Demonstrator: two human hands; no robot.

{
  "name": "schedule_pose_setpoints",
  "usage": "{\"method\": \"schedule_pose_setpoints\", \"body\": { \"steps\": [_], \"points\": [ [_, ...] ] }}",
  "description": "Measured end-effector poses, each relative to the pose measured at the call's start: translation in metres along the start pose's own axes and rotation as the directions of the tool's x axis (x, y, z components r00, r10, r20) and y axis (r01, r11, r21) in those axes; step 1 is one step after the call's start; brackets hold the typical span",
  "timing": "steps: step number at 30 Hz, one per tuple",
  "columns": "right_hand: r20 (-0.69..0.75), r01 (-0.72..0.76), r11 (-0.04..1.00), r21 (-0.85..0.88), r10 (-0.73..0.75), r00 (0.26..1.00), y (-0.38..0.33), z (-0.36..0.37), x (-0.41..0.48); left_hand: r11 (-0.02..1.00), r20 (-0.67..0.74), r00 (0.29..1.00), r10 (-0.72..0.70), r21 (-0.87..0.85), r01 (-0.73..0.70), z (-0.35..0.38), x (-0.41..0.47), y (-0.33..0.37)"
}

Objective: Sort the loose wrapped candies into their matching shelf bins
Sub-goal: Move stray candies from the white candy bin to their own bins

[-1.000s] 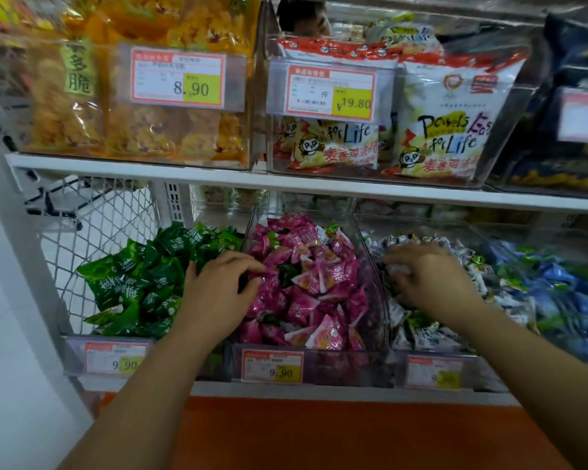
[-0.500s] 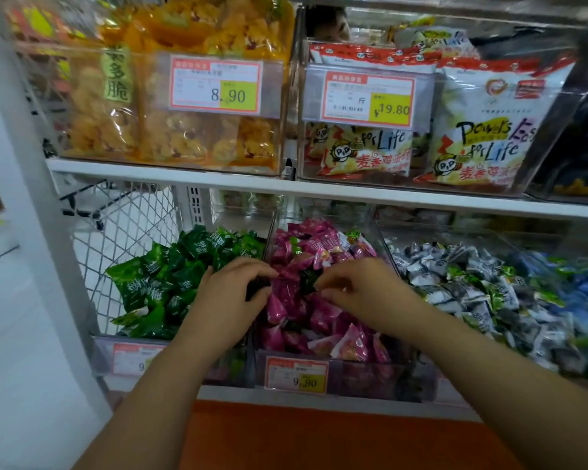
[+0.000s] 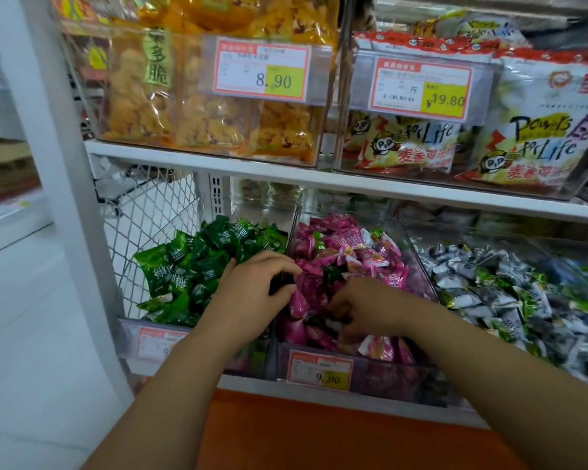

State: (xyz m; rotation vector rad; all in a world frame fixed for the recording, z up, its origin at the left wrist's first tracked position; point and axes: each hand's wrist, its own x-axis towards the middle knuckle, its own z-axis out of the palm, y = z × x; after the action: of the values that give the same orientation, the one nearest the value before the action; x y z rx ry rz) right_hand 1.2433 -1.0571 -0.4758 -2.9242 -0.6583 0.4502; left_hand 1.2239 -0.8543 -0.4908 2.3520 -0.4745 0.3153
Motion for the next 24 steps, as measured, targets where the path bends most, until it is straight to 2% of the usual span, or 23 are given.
{"method": "schedule_pose_setpoints", "body": {
  "steps": [5, 8, 11, 13, 16, 19, 20, 21, 24],
  "points": [
    [-0.118, -0.007, 1.0, -0.01, 0.006, 0.993, 0.001, 0.0, -0.001, 1.0, 0.01, 1.0, 0.004, 0.002, -0.004, 0.0, 0.001, 0.0],
    [-0.306, -0.007, 0.995, 0.1, 0.038, 0.951, 0.0, -0.007, -0.018, 1.0, 0.007, 1.0, 0.009, 0.015, -0.009, 0.001, 0.002, -0.001],
    [-0.564, 0.056, 0.96, 0.274, 0.113, 0.818, 0.004, -0.013, -0.046, 1.0, -0.002, 1.0, 0.006, 0.028, -0.006, 0.003, 0.003, 0.002],
    [-0.672, 0.084, 0.931, 0.356, 0.193, 0.715, 0.01, -0.013, -0.065, 0.999, -0.015, 1.0, 0.002, 0.035, -0.002, 0.005, 0.004, 0.005],
    [-0.771, 0.096, 0.873, 0.478, 0.364, 0.523, 0.03, -0.007, -0.09, 0.998, -0.027, 1.0, -0.001, 0.055, 0.003, 0.007, 0.004, 0.007],
    [-0.786, -0.024, 0.846, 0.532, 0.504, 0.358, 0.061, 0.0, -0.109, 0.999, -0.022, 1.0, -0.012, 0.044, 0.013, 0.008, 0.004, 0.009],
    [-0.78, -0.087, 0.842, 0.533, 0.528, 0.336, 0.073, 0.003, -0.113, 0.999, -0.017, 1.0, -0.018, 0.05, 0.019, 0.008, 0.005, 0.01],
    [-0.767, -0.152, 0.839, 0.522, 0.54, 0.346, 0.083, 0.005, -0.117, 0.998, -0.014, 1.0, -0.024, 0.059, 0.025, 0.009, 0.005, 0.011],
    [-0.723, -0.34, 0.865, 0.368, 0.497, 0.48, 0.102, 0.01, -0.124, 0.997, -0.019, 0.999, -0.033, 0.071, 0.034, 0.01, 0.004, 0.012]
  ]
}}
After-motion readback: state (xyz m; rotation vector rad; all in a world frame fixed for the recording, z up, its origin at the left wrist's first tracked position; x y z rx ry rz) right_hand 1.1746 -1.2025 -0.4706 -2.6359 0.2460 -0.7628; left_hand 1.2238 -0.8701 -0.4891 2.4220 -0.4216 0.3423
